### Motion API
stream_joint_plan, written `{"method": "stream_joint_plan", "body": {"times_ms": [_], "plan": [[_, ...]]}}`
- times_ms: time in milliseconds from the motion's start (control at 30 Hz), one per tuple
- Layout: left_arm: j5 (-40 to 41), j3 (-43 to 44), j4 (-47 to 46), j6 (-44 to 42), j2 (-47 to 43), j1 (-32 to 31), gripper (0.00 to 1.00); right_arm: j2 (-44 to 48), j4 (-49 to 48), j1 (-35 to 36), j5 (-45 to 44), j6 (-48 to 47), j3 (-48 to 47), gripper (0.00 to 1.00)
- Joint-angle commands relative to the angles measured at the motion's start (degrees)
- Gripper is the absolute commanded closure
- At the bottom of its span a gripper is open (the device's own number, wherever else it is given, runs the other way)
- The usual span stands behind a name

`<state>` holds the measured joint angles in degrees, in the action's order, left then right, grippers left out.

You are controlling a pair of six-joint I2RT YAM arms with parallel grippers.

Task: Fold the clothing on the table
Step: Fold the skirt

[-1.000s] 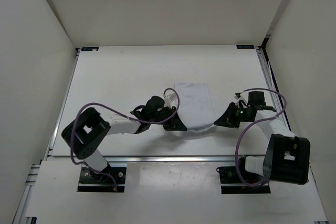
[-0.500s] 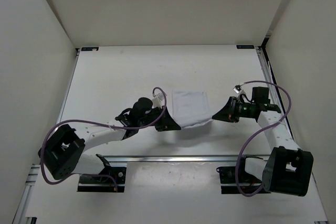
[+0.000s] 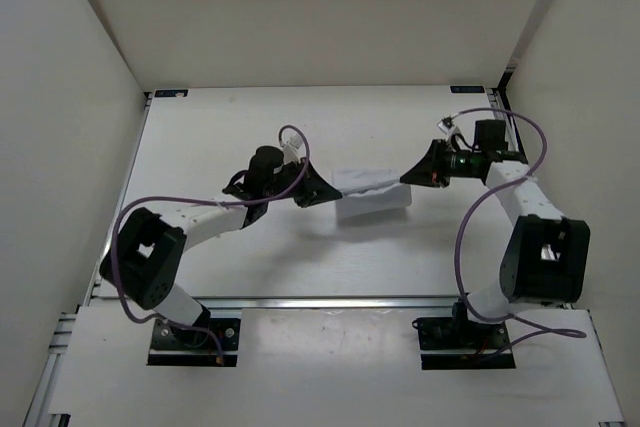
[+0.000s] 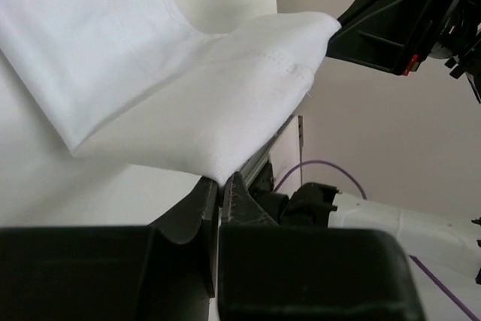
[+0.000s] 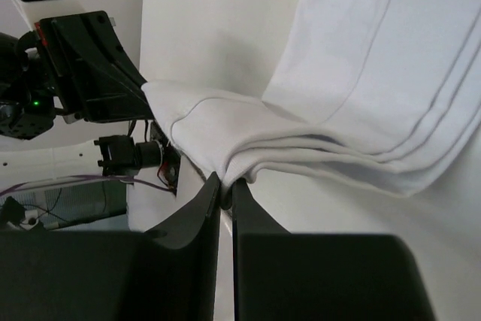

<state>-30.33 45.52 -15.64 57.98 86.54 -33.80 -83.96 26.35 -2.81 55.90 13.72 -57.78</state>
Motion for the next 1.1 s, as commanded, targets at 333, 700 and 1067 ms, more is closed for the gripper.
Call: {"method": "stream_joint_plan", "body": {"times_ms": [333, 700, 1067], "plan": [[-2.89, 19.51, -3.25, 3.63, 18.56, 5.85, 1.00, -20.26, -2.53, -0.53, 1.22, -0.27, -22.45, 1.00], [-1.49, 15.23, -0.18, 4.33, 14.45, 2.69, 1.00, -20.55, 2.74, -4.75, 2.02, -1.06, -22.75, 1.00], [6.15, -5.86, 2.01, 6.01, -8.29, -4.69, 1.00, -3.42, 6.43, -5.46, -0.44, -5.01, -6.49, 1.00]]}}
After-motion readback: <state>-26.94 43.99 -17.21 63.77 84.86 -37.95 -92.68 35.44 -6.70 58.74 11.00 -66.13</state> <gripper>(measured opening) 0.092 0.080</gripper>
